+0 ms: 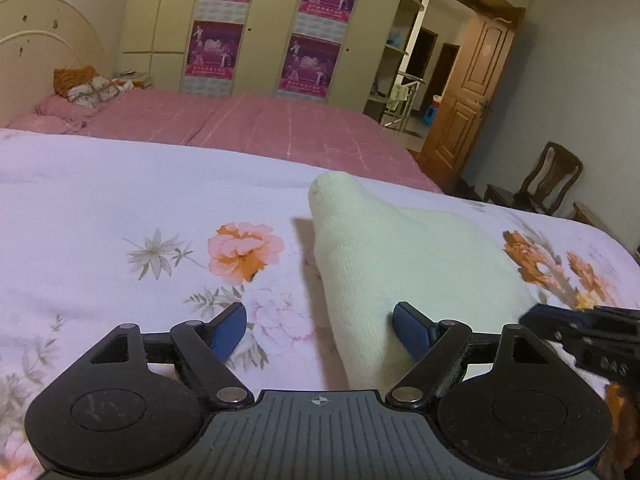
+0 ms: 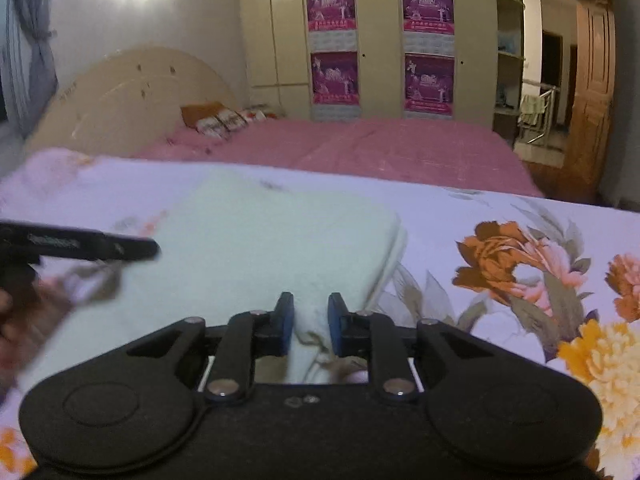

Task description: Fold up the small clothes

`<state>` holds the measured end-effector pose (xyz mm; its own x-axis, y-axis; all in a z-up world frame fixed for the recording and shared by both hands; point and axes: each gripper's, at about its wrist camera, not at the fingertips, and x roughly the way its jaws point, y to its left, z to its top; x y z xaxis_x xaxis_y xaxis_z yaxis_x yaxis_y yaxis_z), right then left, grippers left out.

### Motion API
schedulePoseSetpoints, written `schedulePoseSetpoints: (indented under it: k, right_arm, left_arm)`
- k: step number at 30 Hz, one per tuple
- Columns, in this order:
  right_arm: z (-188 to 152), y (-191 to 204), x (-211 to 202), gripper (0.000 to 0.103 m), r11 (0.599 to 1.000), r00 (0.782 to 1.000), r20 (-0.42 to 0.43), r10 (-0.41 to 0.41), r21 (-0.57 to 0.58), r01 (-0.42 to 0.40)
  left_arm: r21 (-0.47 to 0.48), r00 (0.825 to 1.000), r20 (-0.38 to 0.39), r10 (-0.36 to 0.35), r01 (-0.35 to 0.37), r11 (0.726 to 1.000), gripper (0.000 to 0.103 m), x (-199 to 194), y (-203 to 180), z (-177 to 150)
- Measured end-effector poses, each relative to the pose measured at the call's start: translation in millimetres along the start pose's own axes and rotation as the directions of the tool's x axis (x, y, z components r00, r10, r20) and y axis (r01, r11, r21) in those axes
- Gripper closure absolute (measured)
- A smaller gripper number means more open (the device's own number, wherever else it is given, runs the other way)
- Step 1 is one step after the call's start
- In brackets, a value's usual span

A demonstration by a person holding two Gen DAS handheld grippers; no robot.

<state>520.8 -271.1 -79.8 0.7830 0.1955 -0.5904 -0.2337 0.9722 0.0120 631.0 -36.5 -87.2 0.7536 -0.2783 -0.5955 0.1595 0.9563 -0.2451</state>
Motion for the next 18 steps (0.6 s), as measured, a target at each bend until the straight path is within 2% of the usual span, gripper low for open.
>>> schedulePoseSetpoints:
  k: [3, 6, 8, 10, 13, 18]
  right_arm:
    - [5.7, -4.1, -17.8, 0.082, 0.999, 1.000, 0.006, -0.005, 0.041, 0.005]
    - [-0.2, 1.2, -46.2, 0.082, 0.998, 0.998, 0.039, 0.056, 0.016, -0.056]
    - [-7.9, 11.6, -53.4, 0.082, 0.993, 0.993, 0.025, 0.113, -0.026, -0.112]
    - [-17.1, 22.7, -49.4, 0.085, 0.987, 0.990, -0.023, 0.142, -0.075, -0.144]
    - [-32.2, 33.2, -41.3, 0.086, 0.985, 0.993, -0.082, 0.087, -0.141, -0.098]
    - [-43.3, 25.8, -51.5, 0.086, 0.992, 0.997, -0.080, 0.025, -0.123, -0.035]
  left_arm:
    - [0.004, 1.000, 0.019, 0.003, -0.003, 1.000, 0.022, -25.7, 2.8, -9.5]
    - [0.026, 1.000, -0.009, 0.021, -0.021, 0.999, 0.022, -37.1, 6.8, -29.4]
    - [0.005, 0.999, -0.039, 0.019, -0.019, 1.000, 0.022, -35.1, 7.9, -42.0]
    - [-0.005, 0.999, -0.028, 0.028, -0.029, 1.000, 0.022, -39.2, 5.2, -49.7]
    - [0.000, 0.999, -0.030, 0.043, -0.043, 0.999, 0.022, -46.0, 0.8, -56.7]
    - [0.035, 0.998, -0.037, 0.059, -0.058, 0.998, 0.022, -64.9, -5.8, -72.4]
